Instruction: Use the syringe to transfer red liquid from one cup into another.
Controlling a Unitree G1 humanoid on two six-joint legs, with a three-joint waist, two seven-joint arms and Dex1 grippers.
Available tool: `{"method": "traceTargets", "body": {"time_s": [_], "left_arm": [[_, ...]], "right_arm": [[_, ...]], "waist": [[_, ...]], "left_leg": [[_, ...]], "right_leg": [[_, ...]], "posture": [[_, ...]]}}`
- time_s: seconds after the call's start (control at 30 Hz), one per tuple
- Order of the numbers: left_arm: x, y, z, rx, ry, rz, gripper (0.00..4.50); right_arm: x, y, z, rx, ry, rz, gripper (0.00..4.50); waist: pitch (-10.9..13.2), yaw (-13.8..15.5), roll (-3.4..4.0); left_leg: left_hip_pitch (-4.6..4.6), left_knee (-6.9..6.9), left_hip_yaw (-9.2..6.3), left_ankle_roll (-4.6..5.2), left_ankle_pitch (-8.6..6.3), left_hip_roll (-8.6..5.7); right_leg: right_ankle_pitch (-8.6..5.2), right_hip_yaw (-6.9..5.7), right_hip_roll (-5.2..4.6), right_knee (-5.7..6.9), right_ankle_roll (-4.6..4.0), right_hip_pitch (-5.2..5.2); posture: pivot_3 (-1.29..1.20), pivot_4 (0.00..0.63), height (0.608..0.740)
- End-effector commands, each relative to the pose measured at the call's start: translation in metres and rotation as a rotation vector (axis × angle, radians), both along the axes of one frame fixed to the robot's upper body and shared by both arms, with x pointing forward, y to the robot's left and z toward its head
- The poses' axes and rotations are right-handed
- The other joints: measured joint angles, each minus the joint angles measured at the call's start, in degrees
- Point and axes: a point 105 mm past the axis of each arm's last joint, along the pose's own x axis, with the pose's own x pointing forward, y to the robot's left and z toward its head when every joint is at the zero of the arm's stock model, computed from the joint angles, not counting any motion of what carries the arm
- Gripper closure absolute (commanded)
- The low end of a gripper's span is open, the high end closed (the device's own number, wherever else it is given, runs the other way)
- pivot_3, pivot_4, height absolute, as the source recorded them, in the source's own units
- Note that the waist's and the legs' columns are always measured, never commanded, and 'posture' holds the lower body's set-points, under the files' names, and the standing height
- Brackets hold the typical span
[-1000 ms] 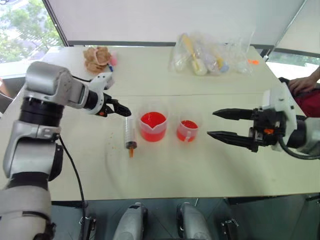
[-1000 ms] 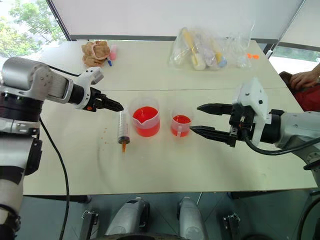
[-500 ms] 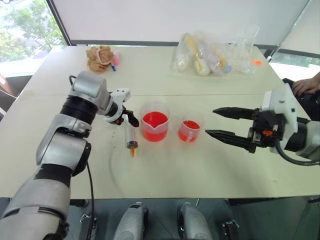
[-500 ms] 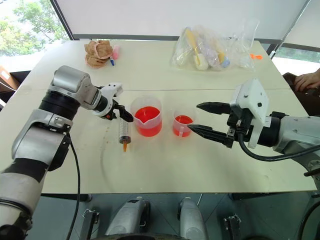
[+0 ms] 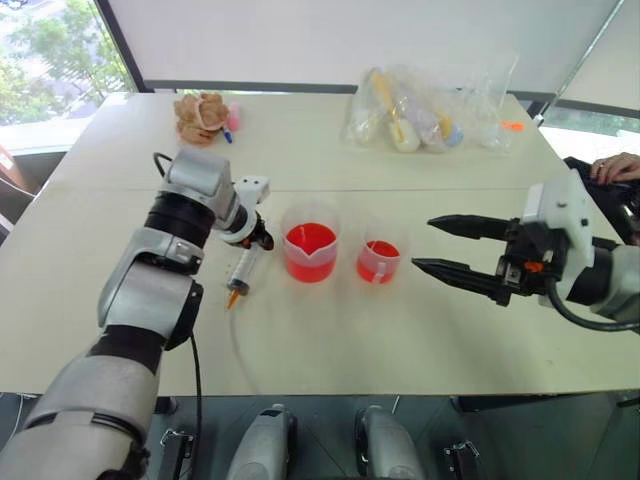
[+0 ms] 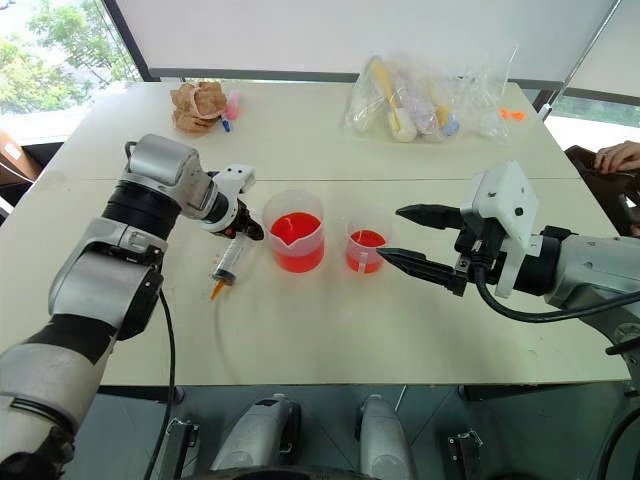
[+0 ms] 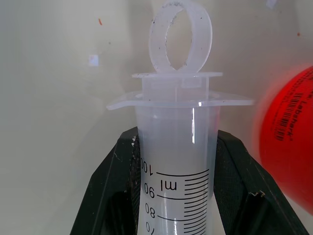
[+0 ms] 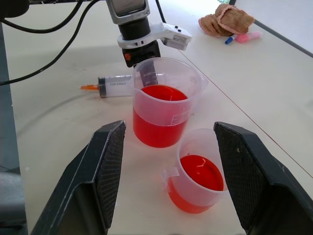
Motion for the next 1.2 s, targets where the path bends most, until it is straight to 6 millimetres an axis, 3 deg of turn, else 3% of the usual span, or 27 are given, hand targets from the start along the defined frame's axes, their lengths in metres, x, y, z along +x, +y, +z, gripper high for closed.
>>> {"method": "traceTargets", "body": {"time_s": [0.03,0.1,0.27,0.33,0.4,0.53,0.63,0.83,0.97,1.2], "left_arm": [[0.007,0.011,0.035,-0.055,-0.145,-0.032,3.09],[0.007,0.011,0.062,-0.098,-0.254,-0.104,3.09],[0.008,0.017,0.145,-0.280,-0.681,-0.206,3.09],[-0.001,0.014,0.175,-0.374,-0.887,-0.279,3.09],[-0.014,0.007,0.192,-0.429,-1.054,-0.360,3.09],[-0.024,-0.007,0.189,-0.507,-1.112,-0.387,3.09],[-0.041,-0.031,0.181,-0.593,-1.162,-0.502,3.09],[-0.062,-0.060,0.168,-0.694,-1.148,-0.616,3.09],[-0.065,-0.066,0.156,-0.668,-1.133,-0.630,3.09],[-0.051,-0.046,0.158,-0.653,-1.142,-0.498,3.09]], "right_arm": [[-0.002,-0.002,0.009,0.015,-0.043,0.002,1.49],[-0.001,-0.006,0.012,0.036,-0.049,-0.009,1.49],[0.010,0.001,0.043,0.153,-0.178,-0.002,1.49],[0.016,0.002,0.056,0.183,-0.240,-0.007,1.49],[0.023,0.003,0.066,0.196,-0.294,-0.016,1.49],[0.033,0.010,0.083,0.242,-0.374,-0.009,1.49],[0.042,0.033,0.097,0.284,-0.460,0.031,1.49],[0.062,0.059,0.103,0.231,-0.577,0.054,1.49],[0.071,0.061,0.102,0.202,-0.616,0.045,1.49],[0.073,0.054,0.094,0.216,-0.595,0.029,1.49]], "waist": [[0.01,-0.09,-0.02],[0.09,-0.56,-0.13],[0.08,-0.42,-0.09],[0.08,-0.28,-0.09],[0.07,-0.20,-0.07],[0.07,0.19,-0.08],[0.07,-0.25,-0.09],[0.07,-0.40,-0.09],[0.07,-0.22,-0.09],[0.07,-0.32,-0.09]], "left_leg": [[-0.02,0.00,0.00,0.00,0.00,0.01],[-0.10,-0.03,0.04,-0.03,0.02,0.04],[-0.12,-0.07,0.05,-0.18,0.10,0.05],[-0.12,-0.07,0.05,-0.18,0.10,0.05],[-0.11,-0.08,0.07,-0.43,0.23,0.05],[-0.12,-0.10,0.10,-0.47,0.26,-0.01],[-0.13,-0.06,0.17,-0.45,0.25,-0.04],[-0.13,-0.08,0.14,-0.45,0.25,0.01],[-0.13,-0.07,0.14,-0.44,0.25,-0.01],[-0.13,-0.07,0.12,-0.41,0.24,0.01]], "right_leg": [[0.00,0.00,0.00,0.00,0.00,-0.05],[0.01,0.04,0.01,0.08,-0.01,-0.23],[0.02,0.08,-0.04,0.13,-0.03,-0.35],[0.03,0.08,-0.06,0.11,-0.05,-0.34],[0.03,0.08,-0.09,0.07,-0.05,-0.33],[0.04,0.06,-0.17,0.04,-0.05,-0.31],[0.04,0.08,-0.16,0.04,-0.04,-0.31],[0.04,0.08,-0.05,0.09,-0.04,-0.37],[0.04,0.08,-0.05,0.08,-0.03,-0.35],[0.04,0.07,-0.01,0.08,-0.03,-0.35]], "posture": [[0.00,0.150,0.740],[0.00,0.150,0.740],[0.00,0.150,0.740],[0.00,0.150,0.740],[0.00,0.150,0.740],[0.00,0.150,0.740],[0.00,0.150,0.740],[0.00,0.150,0.740],[0.00,0.150,0.740],[0.00,0.150,0.740]]}}
